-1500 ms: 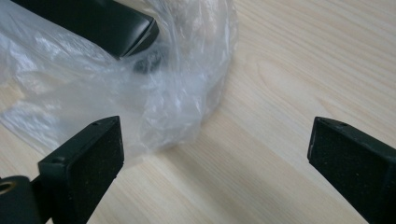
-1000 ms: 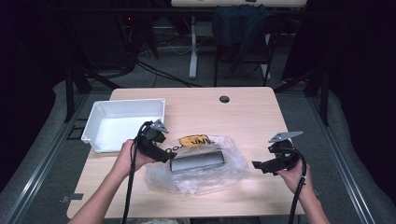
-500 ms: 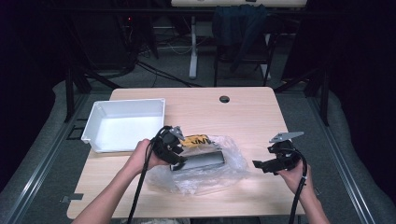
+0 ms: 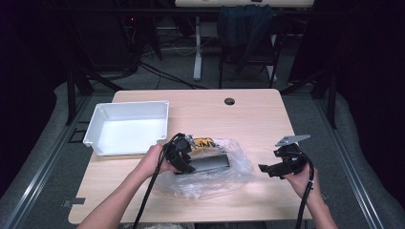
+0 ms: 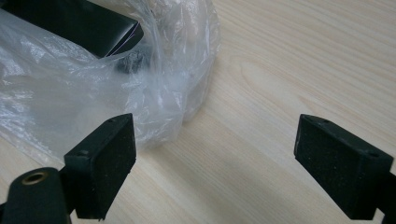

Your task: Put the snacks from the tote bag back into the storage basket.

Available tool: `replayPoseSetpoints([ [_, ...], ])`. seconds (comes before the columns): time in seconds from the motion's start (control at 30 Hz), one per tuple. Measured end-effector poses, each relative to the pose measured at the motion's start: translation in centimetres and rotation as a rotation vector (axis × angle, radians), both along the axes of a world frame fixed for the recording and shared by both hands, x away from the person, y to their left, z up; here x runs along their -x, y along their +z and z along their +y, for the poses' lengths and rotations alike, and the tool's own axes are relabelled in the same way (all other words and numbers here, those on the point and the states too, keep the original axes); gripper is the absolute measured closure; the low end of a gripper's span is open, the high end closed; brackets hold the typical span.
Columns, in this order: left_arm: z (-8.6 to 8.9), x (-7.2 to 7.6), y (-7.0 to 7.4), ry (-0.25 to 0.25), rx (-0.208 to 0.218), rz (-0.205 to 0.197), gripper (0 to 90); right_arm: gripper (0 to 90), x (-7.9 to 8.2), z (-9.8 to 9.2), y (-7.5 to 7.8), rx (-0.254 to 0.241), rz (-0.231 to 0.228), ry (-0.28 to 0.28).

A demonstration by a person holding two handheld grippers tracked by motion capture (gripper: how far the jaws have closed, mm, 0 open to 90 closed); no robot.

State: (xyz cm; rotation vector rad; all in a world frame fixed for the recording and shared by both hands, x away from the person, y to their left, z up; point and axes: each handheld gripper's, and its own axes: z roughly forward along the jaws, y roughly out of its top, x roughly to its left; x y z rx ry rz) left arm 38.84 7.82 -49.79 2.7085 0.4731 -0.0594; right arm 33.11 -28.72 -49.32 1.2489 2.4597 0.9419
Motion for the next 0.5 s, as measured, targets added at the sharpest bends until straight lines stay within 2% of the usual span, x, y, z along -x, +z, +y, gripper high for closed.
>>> replayPoseSetpoints([
  [0.1, 0.0, -0.1, -0.1, -0.005, -0.008, 0.005, 40.4, 12.3, 0.0, 0.1, 0.0, 0.003, -0.006, 0.003],
  [0.17, -0.2, -0.1, -0.3, -0.007, -0.036, 0.005, 36.6, 12.3, 0.0, 0.1, 0.0, 0.006, -0.005, 0.006],
  [0.3, -0.3, 0.0, -1.0, -0.018, -0.061, 0.02, 36.4, 12.4, 0.0, 0.1, 0.0, 0.008, -0.001, 0.003],
  [0.5, -0.8, 0.2, -1.5, -0.018, -0.087, 0.009, 38.0, 12.5, 0.0, 0.1, -0.1, 0.01, 0.003, 0.001],
])
